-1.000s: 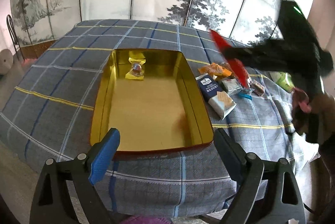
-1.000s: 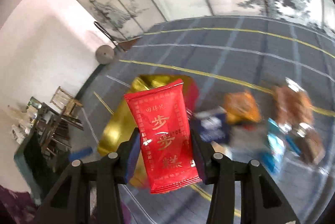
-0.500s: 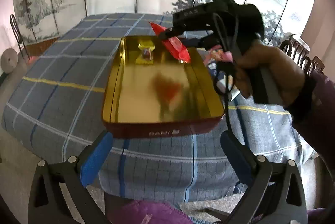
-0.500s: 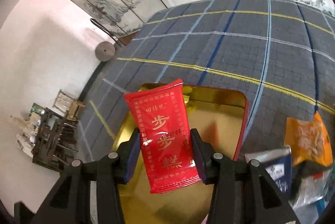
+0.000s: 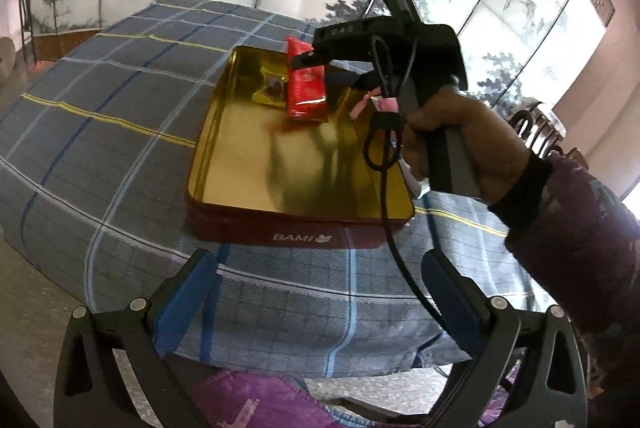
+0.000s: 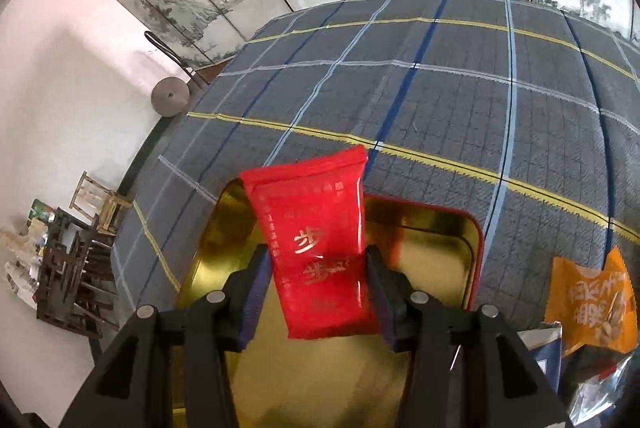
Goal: Organize snacks
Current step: 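Carry the red packet over the gold tray and open the right gripper, then reach the left gripper to the blue soda cracker pack and grasp it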
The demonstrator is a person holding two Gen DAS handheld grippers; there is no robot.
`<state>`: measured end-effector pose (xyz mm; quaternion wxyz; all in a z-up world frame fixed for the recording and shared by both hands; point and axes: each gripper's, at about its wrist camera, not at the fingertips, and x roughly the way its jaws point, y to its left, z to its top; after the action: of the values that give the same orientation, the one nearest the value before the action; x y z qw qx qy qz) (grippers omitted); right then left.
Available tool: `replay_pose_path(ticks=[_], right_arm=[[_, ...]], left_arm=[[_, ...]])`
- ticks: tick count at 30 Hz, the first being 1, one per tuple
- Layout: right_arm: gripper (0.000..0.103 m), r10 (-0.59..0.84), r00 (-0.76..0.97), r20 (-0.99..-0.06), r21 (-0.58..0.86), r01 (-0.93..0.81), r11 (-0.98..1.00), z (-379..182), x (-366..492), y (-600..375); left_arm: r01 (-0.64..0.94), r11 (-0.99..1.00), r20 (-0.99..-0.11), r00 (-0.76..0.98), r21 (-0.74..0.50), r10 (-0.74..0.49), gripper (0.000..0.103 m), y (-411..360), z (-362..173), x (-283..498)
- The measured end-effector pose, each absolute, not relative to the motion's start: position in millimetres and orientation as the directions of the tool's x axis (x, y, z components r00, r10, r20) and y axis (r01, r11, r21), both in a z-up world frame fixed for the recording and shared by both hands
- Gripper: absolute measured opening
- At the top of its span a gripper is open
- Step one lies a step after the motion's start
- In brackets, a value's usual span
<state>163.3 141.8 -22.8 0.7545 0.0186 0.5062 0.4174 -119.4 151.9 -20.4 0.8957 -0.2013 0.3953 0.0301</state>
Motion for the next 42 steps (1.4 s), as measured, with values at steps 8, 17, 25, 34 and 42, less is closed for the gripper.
replay_pose_path(ticks=[8, 17, 25, 34, 42], right_arm=[[0.05, 0.703, 0.167, -0.691, 0.507, -0.581, 0.636, -13.3, 157.5, 108.7], [0.064, 0.556, 0.495, -0.668, 0.296, -0.508, 0.809, -9.3, 99.4, -89.0], [0.064, 0.224, 0.636, -0.739, 0.15, -0.168, 0.974, -51.6, 110.7, -256.5], [0.064, 0.308, 0.655, -0.69, 0.259, -0.175, 0.95, -63.9, 113.3, -277.9], [0.065, 0.397, 0.657, -0.641, 0.351, -0.209, 0.913, -62.9, 102.9, -286.4]], left_arm=[[-0.205, 0.932, -0.741, 0.665, -0.3, -0.092, 0.101, 143.2, -20.8, -115.8], [-0.011, 0.933, -0.731, 0.624, -0.36, -0.275, 0.101, 113.1, -9.3, -93.9], [0.055, 0.842, -0.718, 0.495, -0.537, -0.49, 0.101, 64.6, 10.2, -18.1], [-0.129, 0.877, -0.855, 0.327, -0.462, -0.403, 0.101, 34.6, -24.6, 78.4], [-0.236, 0.896, -0.912, 0.265, -0.376, -0.313, 0.1, 41.2, -47.3, 126.6]])
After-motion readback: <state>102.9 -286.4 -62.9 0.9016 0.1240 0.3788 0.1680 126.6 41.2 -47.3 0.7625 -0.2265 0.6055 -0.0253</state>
